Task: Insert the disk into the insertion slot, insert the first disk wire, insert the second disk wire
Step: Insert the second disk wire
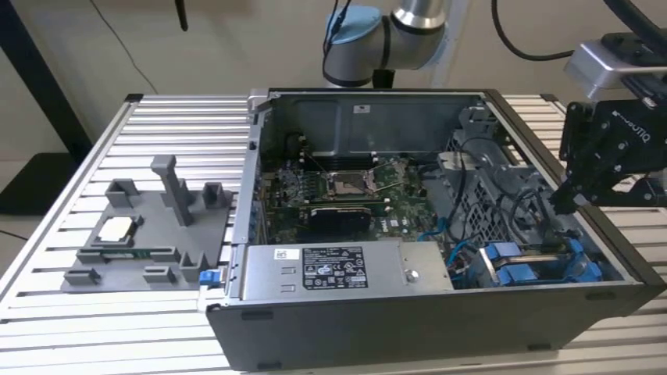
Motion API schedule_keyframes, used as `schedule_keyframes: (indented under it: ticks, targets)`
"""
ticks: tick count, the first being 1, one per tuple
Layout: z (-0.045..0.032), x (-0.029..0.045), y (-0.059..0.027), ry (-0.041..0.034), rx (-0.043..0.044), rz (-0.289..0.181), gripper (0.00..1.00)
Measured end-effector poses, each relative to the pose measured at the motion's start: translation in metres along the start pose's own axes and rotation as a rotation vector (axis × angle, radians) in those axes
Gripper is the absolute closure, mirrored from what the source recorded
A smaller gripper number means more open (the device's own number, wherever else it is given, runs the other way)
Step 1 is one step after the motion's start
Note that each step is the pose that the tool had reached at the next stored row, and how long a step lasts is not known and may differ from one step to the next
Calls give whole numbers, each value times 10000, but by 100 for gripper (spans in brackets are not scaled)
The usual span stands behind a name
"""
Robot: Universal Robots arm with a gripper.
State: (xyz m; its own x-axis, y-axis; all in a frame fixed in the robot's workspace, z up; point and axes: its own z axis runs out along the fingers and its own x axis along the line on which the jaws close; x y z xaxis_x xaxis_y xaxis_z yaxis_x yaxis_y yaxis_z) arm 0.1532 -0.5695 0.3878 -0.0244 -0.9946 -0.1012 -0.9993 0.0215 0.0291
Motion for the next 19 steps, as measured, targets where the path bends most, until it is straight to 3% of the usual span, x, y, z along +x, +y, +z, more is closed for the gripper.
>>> schedule_keyframes:
  ticks: [7,11,13,17,19]
  targets:
    - [-2,-56,234,-4,0,0,84]
    - [58,-44,255,-3,-10,1,84]
    - [90,-11,254,-2,-20,2,84]
    - [146,166,248,-5,-25,3,84]
    - [178,217,246,-9,-25,2,84]
